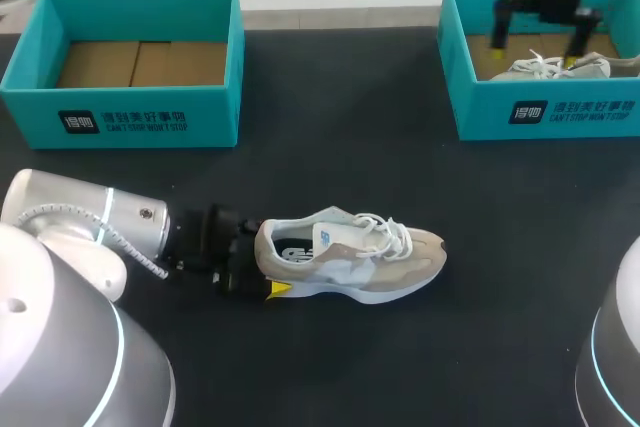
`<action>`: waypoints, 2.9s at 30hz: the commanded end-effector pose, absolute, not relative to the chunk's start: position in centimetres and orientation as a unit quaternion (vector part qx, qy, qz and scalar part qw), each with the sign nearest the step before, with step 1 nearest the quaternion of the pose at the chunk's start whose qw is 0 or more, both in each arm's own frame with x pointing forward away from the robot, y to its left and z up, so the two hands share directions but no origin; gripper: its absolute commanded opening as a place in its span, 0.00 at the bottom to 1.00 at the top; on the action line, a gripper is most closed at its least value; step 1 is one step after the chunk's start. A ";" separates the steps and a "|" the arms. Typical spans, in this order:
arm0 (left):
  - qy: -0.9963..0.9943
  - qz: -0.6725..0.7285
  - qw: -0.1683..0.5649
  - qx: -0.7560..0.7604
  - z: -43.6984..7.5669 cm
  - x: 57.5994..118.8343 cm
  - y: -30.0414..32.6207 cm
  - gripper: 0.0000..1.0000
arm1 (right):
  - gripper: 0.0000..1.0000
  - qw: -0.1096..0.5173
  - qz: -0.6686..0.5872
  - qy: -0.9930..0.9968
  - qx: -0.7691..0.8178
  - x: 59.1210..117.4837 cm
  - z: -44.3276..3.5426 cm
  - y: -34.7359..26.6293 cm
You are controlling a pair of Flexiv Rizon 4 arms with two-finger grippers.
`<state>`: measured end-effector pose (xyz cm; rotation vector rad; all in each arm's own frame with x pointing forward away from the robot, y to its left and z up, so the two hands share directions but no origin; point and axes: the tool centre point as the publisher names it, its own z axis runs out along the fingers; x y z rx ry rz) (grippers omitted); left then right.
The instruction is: Take the shoe out of the shoebox, open the shoe tongue, remove and reinsert the insole, then place the shoe into the shoebox
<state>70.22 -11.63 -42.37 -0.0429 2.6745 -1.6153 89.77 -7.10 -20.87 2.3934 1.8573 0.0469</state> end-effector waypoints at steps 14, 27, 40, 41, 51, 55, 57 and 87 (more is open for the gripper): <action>0.857 -0.515 0.008 -0.013 -42.6 70.3 -11.9 0.00 | 1.00 0.047 0.002 0.657 0.752 87.6 -22.7 -2.0; 0.857 -0.515 0.008 -0.013 -42.6 70.3 -11.9 0.00 | 1.00 0.047 0.002 0.657 0.752 87.6 -22.7 -2.0; 0.857 -0.515 0.008 -0.013 -42.6 70.3 -11.9 0.00 | 1.00 0.057 0.003 0.669 0.741 79.2 -22.5 6.7; 0.857 -0.515 0.008 -0.013 -42.6 70.3 -11.9 0.00 | 1.00 0.057 0.005 0.666 0.744 78.3 -22.7 7.5; 0.857 -0.515 0.008 -0.013 -42.6 70.3 -11.9 0.00 | 1.00 0.034 0.007 0.667 0.744 71.0 -22.9 16.3; 0.857 -0.515 0.008 -0.013 -42.6 70.3 -11.9 0.00 | 1.00 0.030 -0.001 0.668 0.743 70.5 -23.0 17.0; 0.857 -0.515 0.008 -0.013 -42.6 70.3 -11.9 0.00 | 1.00 0.030 -0.001 0.668 0.743 70.5 -23.0 17.0; 0.857 -0.515 0.008 -0.013 -42.6 70.3 -11.9 0.00 | 1.00 0.084 -0.043 0.650 0.754 68.4 -28.6 22.8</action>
